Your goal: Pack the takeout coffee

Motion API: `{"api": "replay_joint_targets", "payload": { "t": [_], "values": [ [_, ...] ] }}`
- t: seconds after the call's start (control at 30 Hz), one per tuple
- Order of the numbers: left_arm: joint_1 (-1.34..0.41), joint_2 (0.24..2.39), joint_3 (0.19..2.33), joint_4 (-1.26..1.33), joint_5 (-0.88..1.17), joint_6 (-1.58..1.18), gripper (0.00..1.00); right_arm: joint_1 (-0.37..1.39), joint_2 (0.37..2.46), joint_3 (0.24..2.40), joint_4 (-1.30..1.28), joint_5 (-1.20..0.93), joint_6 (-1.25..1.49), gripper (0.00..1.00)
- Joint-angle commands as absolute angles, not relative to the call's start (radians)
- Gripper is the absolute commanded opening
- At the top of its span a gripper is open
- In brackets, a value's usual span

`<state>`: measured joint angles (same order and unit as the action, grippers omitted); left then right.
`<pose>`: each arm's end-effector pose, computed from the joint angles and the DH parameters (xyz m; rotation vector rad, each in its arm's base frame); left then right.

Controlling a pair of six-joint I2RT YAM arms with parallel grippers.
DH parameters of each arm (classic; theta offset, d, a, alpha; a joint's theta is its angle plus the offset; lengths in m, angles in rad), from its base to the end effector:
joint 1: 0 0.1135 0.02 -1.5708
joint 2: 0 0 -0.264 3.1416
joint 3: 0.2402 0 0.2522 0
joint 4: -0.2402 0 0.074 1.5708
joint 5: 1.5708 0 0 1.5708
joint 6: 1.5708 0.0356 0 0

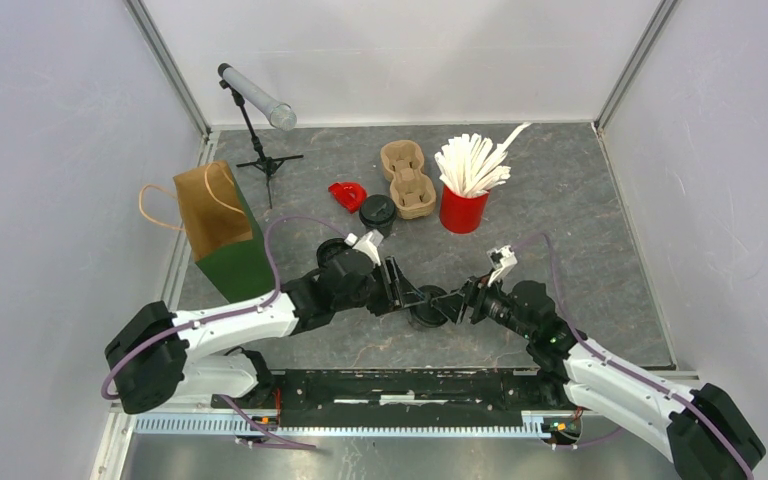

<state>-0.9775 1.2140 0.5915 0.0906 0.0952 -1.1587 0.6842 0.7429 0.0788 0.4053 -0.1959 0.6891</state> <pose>0.1404 -0.2142 0.2113 -0.1533 2.4164 -1.2684 0.1202 0.1070 0.1605 -0.1446 1.9768 1.1146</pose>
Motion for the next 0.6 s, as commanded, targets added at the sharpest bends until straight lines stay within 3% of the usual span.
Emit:
{"api": "replay_joint_targets", "payload": {
  "t": [0.0,0.27,0.57],
  "values": [
    [-0.971,1.187,0.676,-0.033,0.034,-1.021,0.59,0.684,0.744,0.146,0.276,-0.171,0.630,0.81],
    [-0.967,1.144,0.710,-0.131,-0.033,-0.976,0.60,0.681,0.685,0.303,0.074,-0.110,0.510,0.88],
    [-0.968,1.056,0.756,-0.260,-0.118,-0.902,0.69,0.701,0.732,0.447,-0.066,-0.221,0.308,0.96]
  ]
}}
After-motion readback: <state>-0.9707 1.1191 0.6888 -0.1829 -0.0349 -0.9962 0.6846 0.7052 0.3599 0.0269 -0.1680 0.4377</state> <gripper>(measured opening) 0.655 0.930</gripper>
